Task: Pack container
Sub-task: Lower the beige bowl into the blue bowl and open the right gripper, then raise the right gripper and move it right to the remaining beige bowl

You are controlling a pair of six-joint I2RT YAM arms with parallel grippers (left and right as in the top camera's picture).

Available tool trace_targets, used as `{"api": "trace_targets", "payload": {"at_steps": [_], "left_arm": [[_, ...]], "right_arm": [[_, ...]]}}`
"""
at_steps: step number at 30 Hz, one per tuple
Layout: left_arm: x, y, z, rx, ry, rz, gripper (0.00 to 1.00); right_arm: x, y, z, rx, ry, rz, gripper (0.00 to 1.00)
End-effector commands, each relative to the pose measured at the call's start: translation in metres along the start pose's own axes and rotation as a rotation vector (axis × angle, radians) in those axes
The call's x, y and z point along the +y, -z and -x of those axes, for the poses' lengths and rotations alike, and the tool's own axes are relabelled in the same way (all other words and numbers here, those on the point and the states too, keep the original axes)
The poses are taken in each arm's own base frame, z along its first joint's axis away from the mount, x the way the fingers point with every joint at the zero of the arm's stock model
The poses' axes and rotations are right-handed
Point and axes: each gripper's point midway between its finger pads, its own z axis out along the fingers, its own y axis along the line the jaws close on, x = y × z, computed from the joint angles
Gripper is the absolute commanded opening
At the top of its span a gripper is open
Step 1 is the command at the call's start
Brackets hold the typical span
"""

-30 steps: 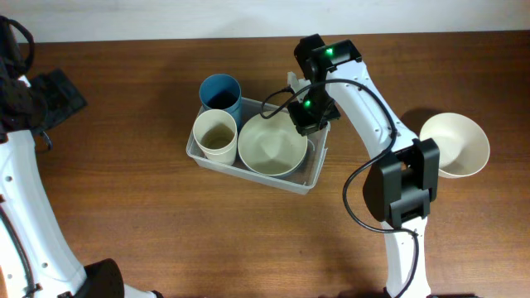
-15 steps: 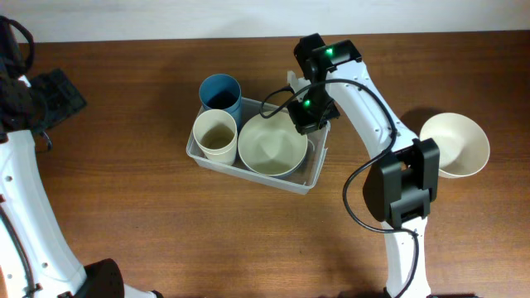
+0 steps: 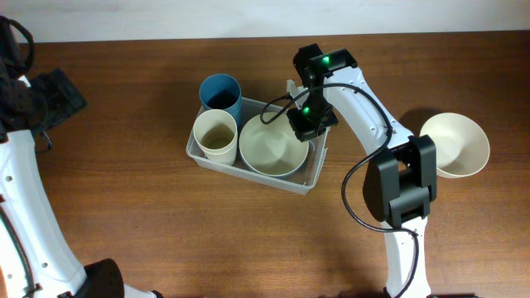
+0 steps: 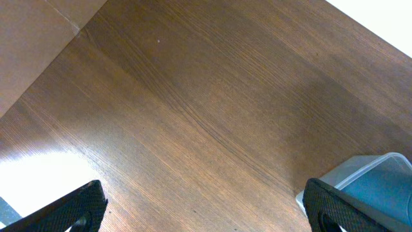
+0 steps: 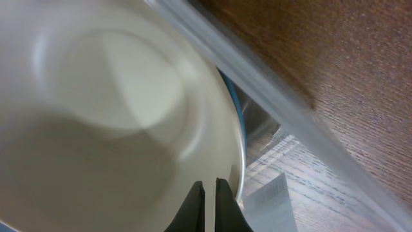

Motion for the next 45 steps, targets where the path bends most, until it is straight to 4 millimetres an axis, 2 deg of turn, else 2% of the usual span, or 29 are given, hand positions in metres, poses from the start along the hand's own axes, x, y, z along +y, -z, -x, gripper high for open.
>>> {"api": "trace_targets", "payload": {"at_steps": [1, 6, 7, 13, 26, 34, 40, 45], "left_arm": [[0.000, -0.002, -0.001, 0.008, 0.011, 0.000, 0.99], [0.000, -0.002, -0.001, 0.008, 0.011, 0.000, 1.00], [0.000, -0.002, -0.001, 0.008, 0.011, 0.000, 1.00], [0.000, -0.002, -0.001, 0.008, 0.011, 0.000, 1.00], [0.000, -0.002, -0.001, 0.008, 0.011, 0.000, 1.00], [0.000, -0.002, -0.001, 0.008, 0.011, 0.000, 0.99], [0.000, -0.002, -0.001, 0.008, 0.011, 0.000, 1.00], [0.000, -0.002, -0.001, 0.008, 0.011, 0.000, 0.99]], "right_arm": [[0.003, 0.002, 0.001, -0.006, 0.023, 0.005, 0.04], [0.007, 0.017, 0.007, -0.038, 0.030, 0.004, 0.04], [0.008, 0.025, 0.010, -0.051, 0.033, 0.004, 0.04], [0.007, 0.044, 0.010, -0.064, 0.034, -0.025, 0.04], [-0.023, 0.050, 0.012, -0.082, -0.031, -0.050, 0.04], [-0.030, 0.048, 0.017, -0.094, -0.041, -0.052, 0.04], [-0.035, 0.025, 0.018, -0.046, -0.050, -0.048, 0.04], [-0.039, 0.017, 0.021, -0.044, -0.055, -0.051, 0.04]]}}
